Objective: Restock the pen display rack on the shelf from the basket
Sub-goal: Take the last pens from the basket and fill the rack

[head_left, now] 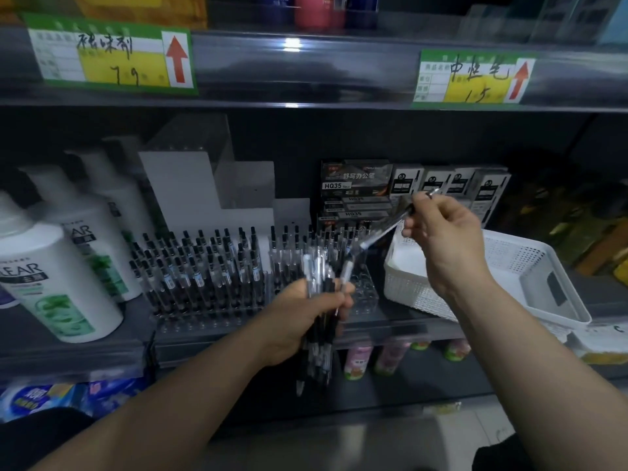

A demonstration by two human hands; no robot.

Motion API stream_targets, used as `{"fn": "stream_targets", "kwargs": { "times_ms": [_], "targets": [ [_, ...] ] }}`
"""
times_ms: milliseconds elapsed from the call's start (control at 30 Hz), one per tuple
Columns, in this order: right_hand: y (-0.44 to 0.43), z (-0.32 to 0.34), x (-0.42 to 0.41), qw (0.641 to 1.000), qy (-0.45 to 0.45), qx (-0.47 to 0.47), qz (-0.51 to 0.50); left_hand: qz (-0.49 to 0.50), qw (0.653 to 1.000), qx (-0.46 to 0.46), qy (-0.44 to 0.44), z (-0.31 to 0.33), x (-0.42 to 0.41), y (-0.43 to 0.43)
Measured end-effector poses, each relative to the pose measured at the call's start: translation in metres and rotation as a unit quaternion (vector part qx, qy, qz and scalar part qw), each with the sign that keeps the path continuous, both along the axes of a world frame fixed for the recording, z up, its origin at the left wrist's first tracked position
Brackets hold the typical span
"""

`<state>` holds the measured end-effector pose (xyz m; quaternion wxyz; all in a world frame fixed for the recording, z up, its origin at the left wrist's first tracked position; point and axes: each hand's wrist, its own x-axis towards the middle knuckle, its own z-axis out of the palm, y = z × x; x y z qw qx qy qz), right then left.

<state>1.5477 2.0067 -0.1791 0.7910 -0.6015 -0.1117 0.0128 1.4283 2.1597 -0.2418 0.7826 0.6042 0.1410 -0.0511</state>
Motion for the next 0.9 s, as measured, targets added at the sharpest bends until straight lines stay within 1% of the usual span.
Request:
{"fn": "stream_targets", "kwargs": {
  "times_ms": [67,167,267,333,433,567,667,733,800,833,900],
  "targets": [
    [-0.002,0.000,-0.005,1.000,-0.028,-0.005,0.000,0.036,0.999,-0.024,-0.014,0.003,0.003,0.006],
    [-0.004,-0.007,-0.015,0.996,-0.056,-0.059,0.046,0.058,0.997,-0.050,-0.025,0.007,0.006,0.013],
    [-0.004,-0.013,-0.025,0.990,-0.057,-0.087,0.093,0.078,0.993,-0.076,-0.036,0.009,0.008,0.013],
    [-0.004,-0.017,-0.028,0.984,-0.053,-0.125,0.114,0.093,0.992,-0.077,-0.041,0.011,0.010,0.011],
    [-0.002,-0.026,-0.032,0.962,-0.063,-0.211,0.163,0.101,0.992,-0.064,-0.043,0.014,0.011,0.009],
    [0.006,-0.033,-0.040,0.930,-0.085,-0.294,0.205,0.083,0.993,-0.067,-0.057,0.020,0.010,0.008],
    [0.006,-0.032,-0.039,0.906,-0.108,-0.343,0.224,0.075,0.994,-0.074,-0.037,0.024,0.009,0.007],
    [0.004,-0.029,-0.034,0.914,-0.105,-0.324,0.219,0.069,0.996,-0.057,-0.008,0.024,0.008,0.006],
    [0.006,-0.025,-0.029,0.937,-0.089,-0.273,0.197,0.044,0.998,-0.049,-0.008,0.024,0.007,0.006],
    [0.007,-0.023,-0.027,0.946,-0.079,-0.249,0.190,0.026,0.998,-0.062,-0.015,0.023,0.007,0.006],
    [0.010,-0.020,-0.024,0.951,-0.052,-0.223,0.210,-0.010,0.996,-0.089,-0.020,0.018,0.006,0.004]
  ]
}}
